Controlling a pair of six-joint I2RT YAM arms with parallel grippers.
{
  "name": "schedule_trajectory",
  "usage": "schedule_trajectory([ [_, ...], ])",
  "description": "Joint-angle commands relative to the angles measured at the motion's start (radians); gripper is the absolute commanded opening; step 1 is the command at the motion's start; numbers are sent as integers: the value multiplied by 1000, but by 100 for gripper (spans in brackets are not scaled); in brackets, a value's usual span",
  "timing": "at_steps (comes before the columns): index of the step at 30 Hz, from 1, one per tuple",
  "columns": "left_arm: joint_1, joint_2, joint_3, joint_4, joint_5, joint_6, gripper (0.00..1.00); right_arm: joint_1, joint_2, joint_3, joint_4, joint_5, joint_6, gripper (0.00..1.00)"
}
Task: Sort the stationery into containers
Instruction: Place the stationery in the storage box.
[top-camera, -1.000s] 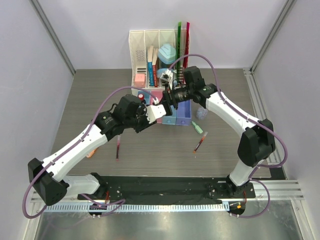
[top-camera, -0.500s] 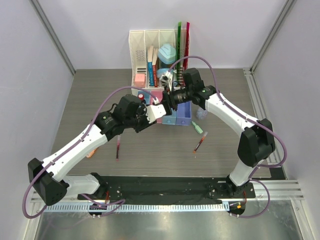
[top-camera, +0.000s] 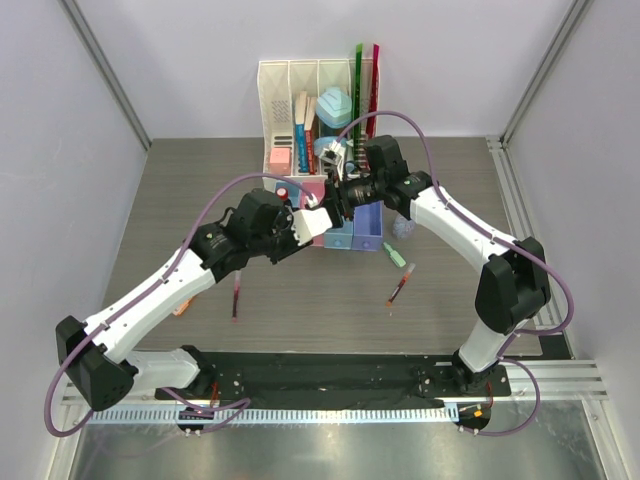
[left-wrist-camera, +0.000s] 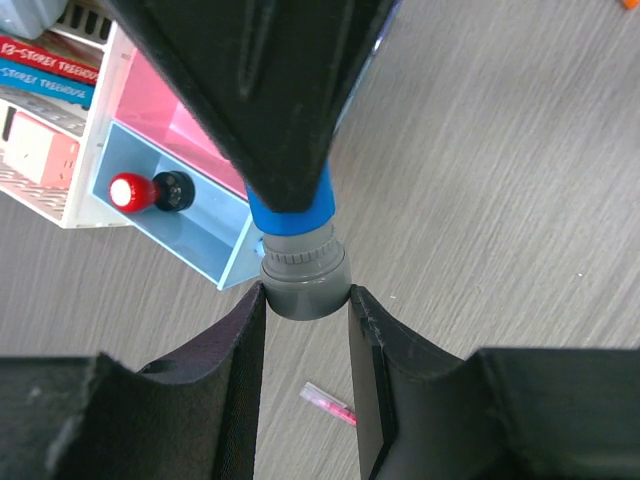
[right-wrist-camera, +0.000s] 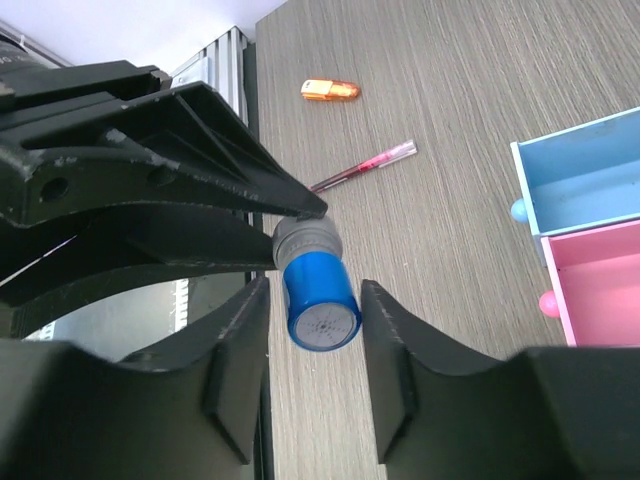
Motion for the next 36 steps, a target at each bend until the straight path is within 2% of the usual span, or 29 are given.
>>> schedule_trajectory([
  [1,-2,-10,17,55,-40,15,0,9,-37,-3,25,-28,16,49],
  [4,-3,-10,18,56,-45,15,0,11,-39,-12,27,-28,12,54],
  [14,-2,-10,12,61,-44,14,0,19,-28,-2,27,-23,13,52],
  [18,-2,-7,9,61,-41,14,0,23,-25,9,27,-23,12,43],
  [21,-2,-5,3,56,-25,15,0,26,-19,18,27,-19,12,23],
  [22,-2,-5,0,53,-22,15,0,29,-16,21,27,-17,10,11],
  [25,-3,-7,-15,55,-24,17,0,33,-10,32,27,-17,13,8],
  [27,-2,-11,-22,56,-22,22,0,33,-2,40,27,-19,15,9],
  [28,-2,-14,-23,53,-21,22,0,34,1,43,27,-26,19,23],
  [31,-3,-10,-20,52,-21,20,0,39,12,54,27,-23,24,28],
  [34,-3,-8,-19,53,-21,22,0,45,13,55,27,-25,23,38],
  [36,-2,-5,-19,53,-19,19,0,46,13,55,27,-26,22,39],
])
